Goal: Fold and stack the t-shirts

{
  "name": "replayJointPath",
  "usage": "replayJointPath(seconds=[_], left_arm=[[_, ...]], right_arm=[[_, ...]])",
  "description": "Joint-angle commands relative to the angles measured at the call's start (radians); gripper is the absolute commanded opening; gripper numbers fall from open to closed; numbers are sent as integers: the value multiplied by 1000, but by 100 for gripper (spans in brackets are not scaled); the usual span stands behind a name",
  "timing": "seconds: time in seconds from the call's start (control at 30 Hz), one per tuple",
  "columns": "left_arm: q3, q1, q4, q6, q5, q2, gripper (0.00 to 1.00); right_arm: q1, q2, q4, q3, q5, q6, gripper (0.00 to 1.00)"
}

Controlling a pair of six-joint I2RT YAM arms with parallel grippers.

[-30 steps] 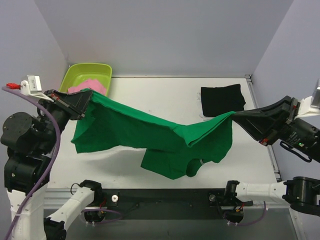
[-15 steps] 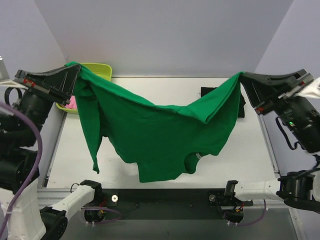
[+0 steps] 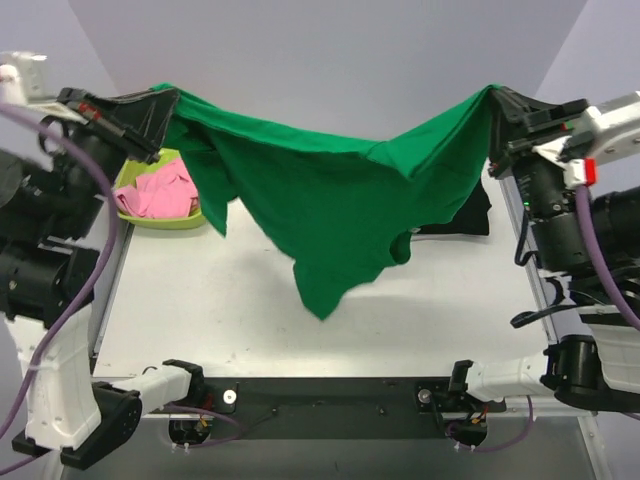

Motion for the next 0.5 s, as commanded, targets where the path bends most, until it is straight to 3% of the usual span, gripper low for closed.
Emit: replayJointPath(seconds=[0.0,0.23,0.47], left_arm=[[25,3,169,10,59,-137,0],[-80,3,189,5,116,-287,0],[-159,5,231,-28,148,-333,0]], right_arm=[[12,-77,131,-49,-15,-97,0],[18,-156,-48,-53,-152,43,0],[18,-188,-93,-46,-233,73,0]])
